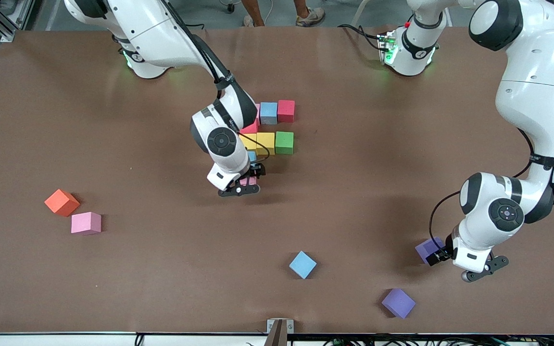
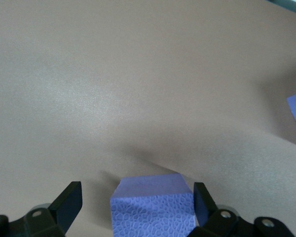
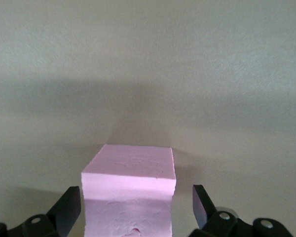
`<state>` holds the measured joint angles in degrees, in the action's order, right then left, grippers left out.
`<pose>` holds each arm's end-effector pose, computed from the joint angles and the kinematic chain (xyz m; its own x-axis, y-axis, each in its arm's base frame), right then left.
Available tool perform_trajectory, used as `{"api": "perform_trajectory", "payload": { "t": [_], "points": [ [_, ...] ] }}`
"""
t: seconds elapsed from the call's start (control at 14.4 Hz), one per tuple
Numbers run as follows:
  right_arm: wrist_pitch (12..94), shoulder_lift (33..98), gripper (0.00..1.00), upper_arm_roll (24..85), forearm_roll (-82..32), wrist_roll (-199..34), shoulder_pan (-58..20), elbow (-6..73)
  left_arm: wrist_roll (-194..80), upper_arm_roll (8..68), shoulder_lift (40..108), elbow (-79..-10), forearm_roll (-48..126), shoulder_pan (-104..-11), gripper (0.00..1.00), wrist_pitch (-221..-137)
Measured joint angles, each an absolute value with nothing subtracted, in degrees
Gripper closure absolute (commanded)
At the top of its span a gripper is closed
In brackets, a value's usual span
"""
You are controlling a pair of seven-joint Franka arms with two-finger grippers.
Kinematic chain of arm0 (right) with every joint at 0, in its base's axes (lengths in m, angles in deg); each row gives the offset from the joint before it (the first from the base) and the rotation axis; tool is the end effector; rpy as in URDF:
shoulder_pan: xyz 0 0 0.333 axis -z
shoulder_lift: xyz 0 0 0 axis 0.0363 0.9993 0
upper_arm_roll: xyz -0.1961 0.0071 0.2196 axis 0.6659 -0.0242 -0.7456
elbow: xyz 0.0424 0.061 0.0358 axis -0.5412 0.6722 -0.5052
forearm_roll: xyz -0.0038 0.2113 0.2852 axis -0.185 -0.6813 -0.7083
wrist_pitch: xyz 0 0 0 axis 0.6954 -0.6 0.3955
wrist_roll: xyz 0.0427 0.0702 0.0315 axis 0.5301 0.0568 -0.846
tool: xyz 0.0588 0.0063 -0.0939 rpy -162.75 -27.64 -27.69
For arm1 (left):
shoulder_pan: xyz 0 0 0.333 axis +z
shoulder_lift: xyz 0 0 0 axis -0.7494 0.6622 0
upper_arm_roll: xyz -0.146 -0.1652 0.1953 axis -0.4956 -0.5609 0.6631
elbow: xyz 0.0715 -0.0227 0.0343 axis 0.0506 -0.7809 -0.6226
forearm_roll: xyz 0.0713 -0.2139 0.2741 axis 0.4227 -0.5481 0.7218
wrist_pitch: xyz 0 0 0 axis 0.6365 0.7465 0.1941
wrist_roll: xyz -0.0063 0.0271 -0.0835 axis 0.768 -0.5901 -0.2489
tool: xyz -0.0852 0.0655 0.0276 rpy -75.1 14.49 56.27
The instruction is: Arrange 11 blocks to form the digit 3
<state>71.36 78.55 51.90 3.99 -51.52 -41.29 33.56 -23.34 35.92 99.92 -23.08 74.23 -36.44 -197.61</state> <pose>0.5015 0.3788 0.2187 0.9931 0.1031 -0.0550 0.1006 -0.9938 -0.0470 0.7050 -0.0359 0.2222 0.9034 0.3859 0.1870 0.3869 -0.9216 0.0324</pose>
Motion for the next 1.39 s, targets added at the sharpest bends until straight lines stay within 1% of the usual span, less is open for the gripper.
{"api": "perform_trajectory", "payload": {
  "t": [0.14,0.28,0.35,0.42,0.56,0.69,0.83,0.9,0.97,1.04,1.25,1.39],
  "points": [
    [71.34,76.98,0.0,52.24,3.99,-51.19,-40.88,33.38,-23.41,35.7,100.35,-22.56,73.32,-36.48,0.02,-197.15],
    [69.59,74.63,0.0,52.57,3.99,-51.1,-39.3,32.54,-23.41,35.58,101.09,-22.19,73.21,-36.6,0.02,-197.02],
    [67.75,73.3,0.0,52.73,3.99,-51.1,-38.02,31.55,-23.41,35.57,101.48,-22.1,73.2,-36.65,0.05,-197.02],
    [65.91,71.89,0.0,52.93,3.99,-51.09,-36.46,30.37,-23.41,35.57,101.77,-22.02,73.17,-36.66,0.11,-197.02],
    [61.11,68.82,0.0,53.27,3.99,-51.16,-31.56,27.39,-23.41,35.55,102.14,-21.69,73.13,-36.65,0.31,-197.02],
    [54.13,66.45,0.0,53.41,4.02,-51.66,-25.99,23.38,-23.41,35.54,102.18,-21.5,73.09,-36.66,0.45,-197.02],
    [46.68,64.92,0.0,53.8,4.24,-51.82,-21.99,18.49,-23.41,35.52,102.2,-21.27,73.04,-36.66,0.6,-197.02],
    [44.44,64.25,0.0,54.54,4.7,-51.9,-20.5,16.27,-23.41,35.52,102.21,-21.19,73.03,-36.66,0.68,-197.02],
    [43.33,63.43,0.0,55.78,5.19,-52.55,-19.15,14.47,-23.41,35.52,102.22,-21.11,72.97,-36.66,0.73,-197.02],
    [42.41,62.41,0.0,57.1,5.32,-54.44,-17.59,13.26,-23.41,35.49,102.22,-21.03,72.87,-36.68,0.76,-197.02],
    [35.7,58.18,0.0,58.48,5.33,-64.48,-9.62,11.9,-23.39,35.29,102.2,-20.47,70.64,-36.97,0.78,-196.63],
    [33.49,55.3,0.0,58.77,6.21,-69.93,-6.19,11.9,-21.65,34.86,101.81,-19.64,68.65,-37.89,0.78,-193.82]
  ]
}}
